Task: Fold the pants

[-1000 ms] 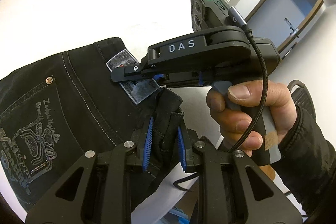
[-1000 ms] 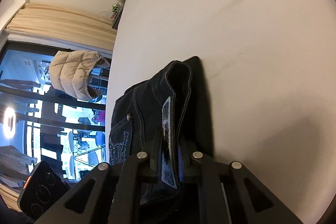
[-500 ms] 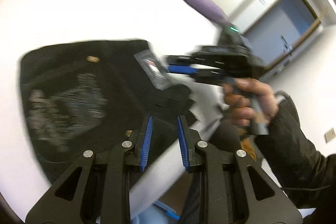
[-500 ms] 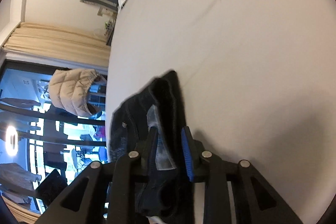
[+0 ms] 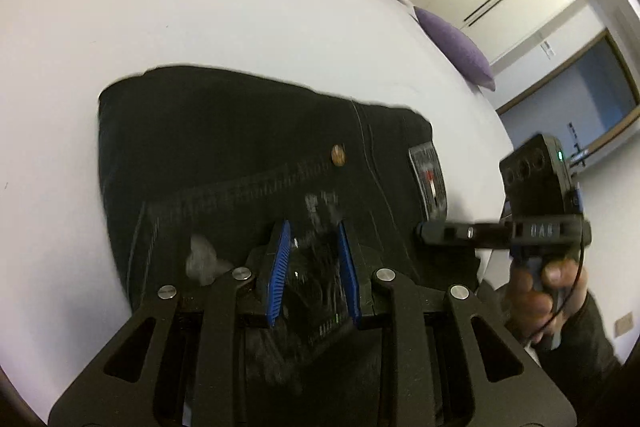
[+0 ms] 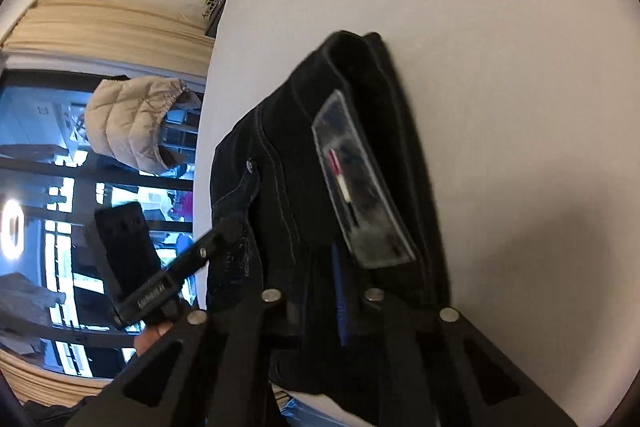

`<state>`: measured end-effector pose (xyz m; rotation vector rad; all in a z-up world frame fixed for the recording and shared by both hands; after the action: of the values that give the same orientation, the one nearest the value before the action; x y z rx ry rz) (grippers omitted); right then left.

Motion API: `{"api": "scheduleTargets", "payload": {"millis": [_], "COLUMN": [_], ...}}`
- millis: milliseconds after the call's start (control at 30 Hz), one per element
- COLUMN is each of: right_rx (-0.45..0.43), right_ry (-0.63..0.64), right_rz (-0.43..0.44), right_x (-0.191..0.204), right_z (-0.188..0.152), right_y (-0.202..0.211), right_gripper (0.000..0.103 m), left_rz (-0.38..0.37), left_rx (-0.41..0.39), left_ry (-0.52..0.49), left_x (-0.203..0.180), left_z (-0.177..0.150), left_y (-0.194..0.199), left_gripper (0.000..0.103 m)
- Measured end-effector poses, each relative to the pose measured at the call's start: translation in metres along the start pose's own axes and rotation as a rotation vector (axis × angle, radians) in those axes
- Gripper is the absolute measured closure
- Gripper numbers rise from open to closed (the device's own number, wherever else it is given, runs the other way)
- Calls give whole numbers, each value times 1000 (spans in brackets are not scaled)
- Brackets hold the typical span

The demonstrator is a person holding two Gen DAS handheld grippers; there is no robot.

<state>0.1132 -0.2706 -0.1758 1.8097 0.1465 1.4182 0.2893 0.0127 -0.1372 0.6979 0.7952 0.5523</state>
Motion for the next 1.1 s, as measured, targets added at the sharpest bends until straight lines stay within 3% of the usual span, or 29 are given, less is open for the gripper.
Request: {"api": "scheduleTargets", "payload": {"millis": [233, 367, 433, 667, 733, 800, 833, 867, 900, 933, 967, 1100], "right_rx": [-58, -91, -104, -112, -146, -215, -239, -258, -266, -263, -253, -180], "right_ry": [8, 13, 26, -24, -6, 1, 0, -1, -9, -18, -24, -30], "right_rz": [9, 58, 83, 150, 151, 160, 171, 178, 168, 147, 118, 74], "right_x": [-4, 1, 3, -13, -8, -7, -7, -8, -11, -13, -15, -15], "right_z": [-11, -22, -29, -27, -28, -27, -24, -19, -11, -5, 3, 23], "right_y": [9, 20, 24, 27, 40, 62, 70, 77, 81, 80, 76, 50], "right_gripper": [92, 71, 65, 68, 56, 34, 33, 33, 33, 33, 33, 33], "left_rz": [25, 19, 6, -7, -16, -40, -44, -36, -8, 5, 10, -46], "left_rx": [13, 7, -3, -8, 3, -42, -80, -110, -153, -185, -196, -110], "left_ry": [-141, -146, -123, -144, -116, -57, -25, 4, 50, 76, 100, 214], "left_x": [-26, -23, -15, -20, -25, -28, -19, -14, 2, 11, 20, 48], "left_z": [-53, -71, -70, -63, -63, -60, -56, -55, -51, -50, -48, -42], "left_y": [33, 56, 59, 50, 56, 72, 83, 88, 97, 103, 106, 85], "left_gripper": [80, 80, 80, 80, 79, 78, 68, 33, 16, 7, 7, 7]}}
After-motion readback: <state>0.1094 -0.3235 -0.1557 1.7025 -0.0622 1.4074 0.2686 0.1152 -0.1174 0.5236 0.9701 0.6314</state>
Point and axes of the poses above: each gripper's, at about its wrist camera, not at the fingertips, and y roughly against the way its jaws point, x to its left, z to its top, the point moved 5 cm from there along -y, roughly the way its jaws point, and after that the axes turned 10 degrees about -y, right-handed, at the moved point
